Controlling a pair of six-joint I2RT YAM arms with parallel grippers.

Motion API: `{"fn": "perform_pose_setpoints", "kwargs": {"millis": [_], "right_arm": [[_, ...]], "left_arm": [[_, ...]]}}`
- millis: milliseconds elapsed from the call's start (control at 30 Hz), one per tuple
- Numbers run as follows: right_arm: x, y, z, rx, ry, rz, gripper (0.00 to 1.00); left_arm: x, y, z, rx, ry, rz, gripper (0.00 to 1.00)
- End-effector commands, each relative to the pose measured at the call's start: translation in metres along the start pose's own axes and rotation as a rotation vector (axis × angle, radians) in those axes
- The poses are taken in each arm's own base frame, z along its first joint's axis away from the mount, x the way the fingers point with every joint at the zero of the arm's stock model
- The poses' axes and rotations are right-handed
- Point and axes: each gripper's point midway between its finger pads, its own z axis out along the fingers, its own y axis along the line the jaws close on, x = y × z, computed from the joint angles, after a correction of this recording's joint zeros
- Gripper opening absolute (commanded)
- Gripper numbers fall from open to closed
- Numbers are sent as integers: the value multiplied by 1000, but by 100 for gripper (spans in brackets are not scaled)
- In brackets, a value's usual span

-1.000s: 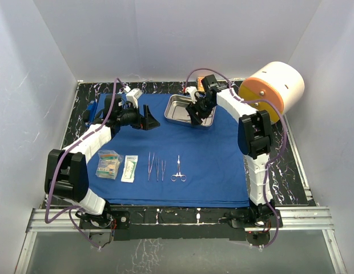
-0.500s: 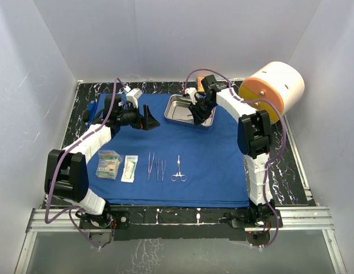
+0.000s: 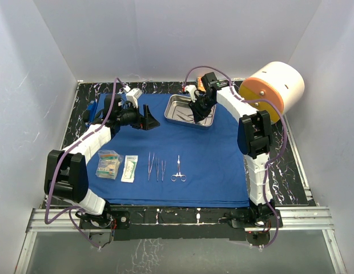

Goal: Open and lay out the surgical kit
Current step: Pick up the medical item from the container.

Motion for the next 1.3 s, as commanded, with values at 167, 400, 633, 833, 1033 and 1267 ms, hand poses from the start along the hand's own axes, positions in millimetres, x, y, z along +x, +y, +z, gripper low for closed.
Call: {"fn": "perform_pose_setpoints", "kwargs": {"millis": [167, 400, 633, 833, 1033, 1267], "right_arm": [[-35, -7, -23, 61, -85, -62, 0], [-45, -15, -34, 128, -111, -51, 0], [-53, -14, -39, 149, -155, -33, 0], [-77, -9, -69, 186, -233, -50, 0], [-91, 1, -96, 212, -298, -52, 0], [-121, 27, -132, 173, -473, 9, 0]], "left_arm": [[-14, -12, -10, 18, -45, 55, 81], [-14, -13, -10, 19, -47, 54, 81], [-15, -13, -11, 15, -50, 59, 81], [-15, -11, -10, 8, -50, 60, 81], [-17, -12, -10, 9, -53, 56, 81], [-34, -27, -9, 85, -86, 72, 81]]}}
